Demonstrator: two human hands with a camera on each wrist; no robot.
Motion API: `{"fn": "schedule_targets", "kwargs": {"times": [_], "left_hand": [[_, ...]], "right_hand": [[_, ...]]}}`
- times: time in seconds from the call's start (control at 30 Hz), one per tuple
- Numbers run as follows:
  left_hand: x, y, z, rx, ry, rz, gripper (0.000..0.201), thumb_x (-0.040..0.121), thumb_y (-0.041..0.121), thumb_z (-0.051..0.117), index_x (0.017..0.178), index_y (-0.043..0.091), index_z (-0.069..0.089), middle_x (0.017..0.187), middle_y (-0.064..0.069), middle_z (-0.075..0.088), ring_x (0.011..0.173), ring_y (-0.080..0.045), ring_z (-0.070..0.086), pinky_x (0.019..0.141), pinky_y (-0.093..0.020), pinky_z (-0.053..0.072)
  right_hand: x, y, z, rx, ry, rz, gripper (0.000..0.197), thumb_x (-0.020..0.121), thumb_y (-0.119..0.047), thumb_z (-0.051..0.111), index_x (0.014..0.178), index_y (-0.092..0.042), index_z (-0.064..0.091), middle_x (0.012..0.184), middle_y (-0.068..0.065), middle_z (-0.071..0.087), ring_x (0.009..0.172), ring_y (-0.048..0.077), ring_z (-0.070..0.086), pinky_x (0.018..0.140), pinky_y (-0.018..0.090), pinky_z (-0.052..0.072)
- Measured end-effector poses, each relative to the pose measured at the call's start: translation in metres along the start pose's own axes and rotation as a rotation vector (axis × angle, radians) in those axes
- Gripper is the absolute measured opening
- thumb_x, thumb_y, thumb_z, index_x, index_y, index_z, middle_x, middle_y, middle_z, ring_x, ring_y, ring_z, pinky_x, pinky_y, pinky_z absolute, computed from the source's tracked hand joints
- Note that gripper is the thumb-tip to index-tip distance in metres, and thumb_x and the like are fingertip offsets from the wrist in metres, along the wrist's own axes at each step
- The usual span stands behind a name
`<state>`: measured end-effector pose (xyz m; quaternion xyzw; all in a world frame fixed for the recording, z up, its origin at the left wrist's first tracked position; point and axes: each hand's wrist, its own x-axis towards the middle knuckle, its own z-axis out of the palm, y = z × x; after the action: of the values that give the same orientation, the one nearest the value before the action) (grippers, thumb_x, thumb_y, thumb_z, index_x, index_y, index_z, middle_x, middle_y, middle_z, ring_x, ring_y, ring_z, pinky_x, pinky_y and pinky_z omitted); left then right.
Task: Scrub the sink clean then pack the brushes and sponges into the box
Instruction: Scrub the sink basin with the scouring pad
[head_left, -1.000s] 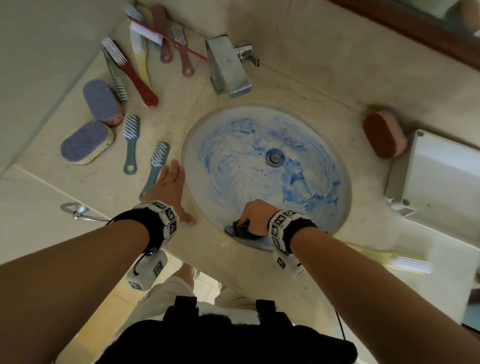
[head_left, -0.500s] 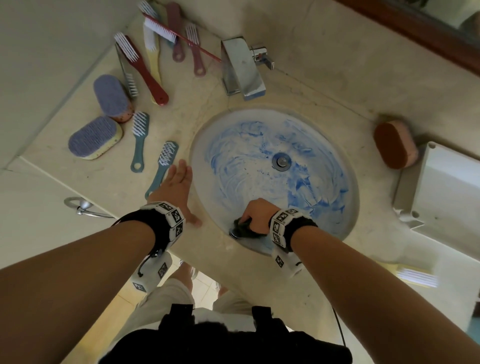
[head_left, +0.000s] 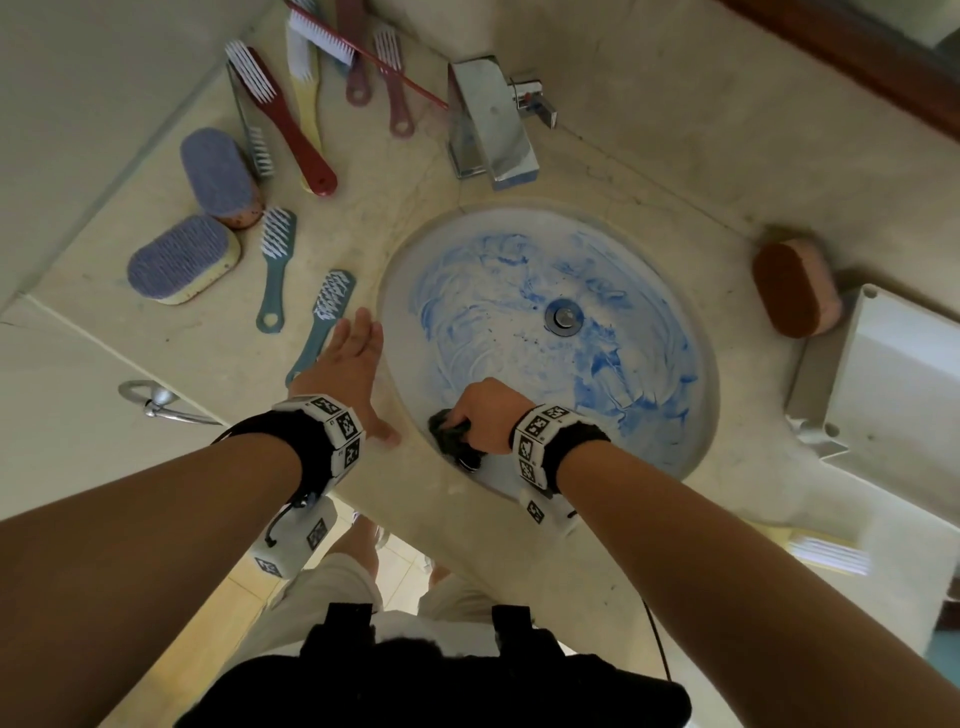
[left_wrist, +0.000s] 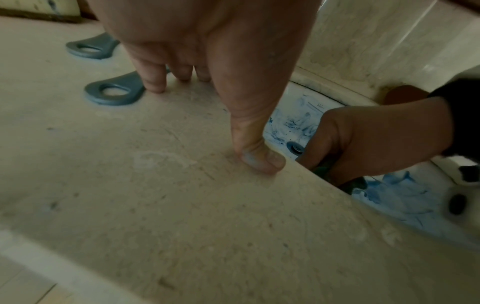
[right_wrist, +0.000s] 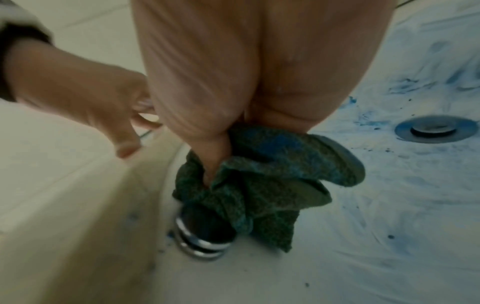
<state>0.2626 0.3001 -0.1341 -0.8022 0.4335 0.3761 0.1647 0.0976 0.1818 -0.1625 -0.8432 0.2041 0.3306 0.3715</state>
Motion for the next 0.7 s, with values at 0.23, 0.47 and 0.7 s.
{"fn": "schedule_targets", "kwargs": {"times": [0.23,0.47,0.7], "left_hand": [[-0.002,0.002,-0.003,-0.004,0.003,-0.003,0.148,0.057,0.057,0.085,0.151,0.014,-0.020,0.156,-0.001,-0.032,0.147,-0.022,-0.020,0.121,-0.036,0.007],[-0.003,0.003,-0.003,-0.002,0.007,-0.007,0.147,0.058,0.057,0.085,0.152,0.014,-0.020,0.156,-0.002,-0.032,0.147,-0.022,-0.019,0.121,-0.036,0.006],[-0.003,0.002,-0.004,-0.003,0.008,-0.006,0.149,0.056,0.057,0.087,0.152,0.014,-0.019,0.156,-0.001,-0.032,0.147,-0.021,-0.019,0.122,-0.039,0.008]], "right_hand": [[-0.005,0.007,0.003,0.037,-0.007,-0.003,0.043,0.085,0.000,0.054,0.120,-0.019,0.070,0.112,0.008,0.071,0.099,0.027,0.064,0.084,0.026,0.051],[0.003,0.005,0.004,0.040,0.001,-0.049,0.046,0.083,0.004,0.053,0.119,-0.019,0.070,0.113,0.009,0.070,0.098,0.026,0.063,0.079,0.025,0.050],[0.001,0.022,-0.009,0.018,0.039,0.056,0.040,0.087,-0.001,0.052,0.119,-0.017,0.070,0.119,0.008,0.068,0.103,0.028,0.061,0.081,0.026,0.048]]}}
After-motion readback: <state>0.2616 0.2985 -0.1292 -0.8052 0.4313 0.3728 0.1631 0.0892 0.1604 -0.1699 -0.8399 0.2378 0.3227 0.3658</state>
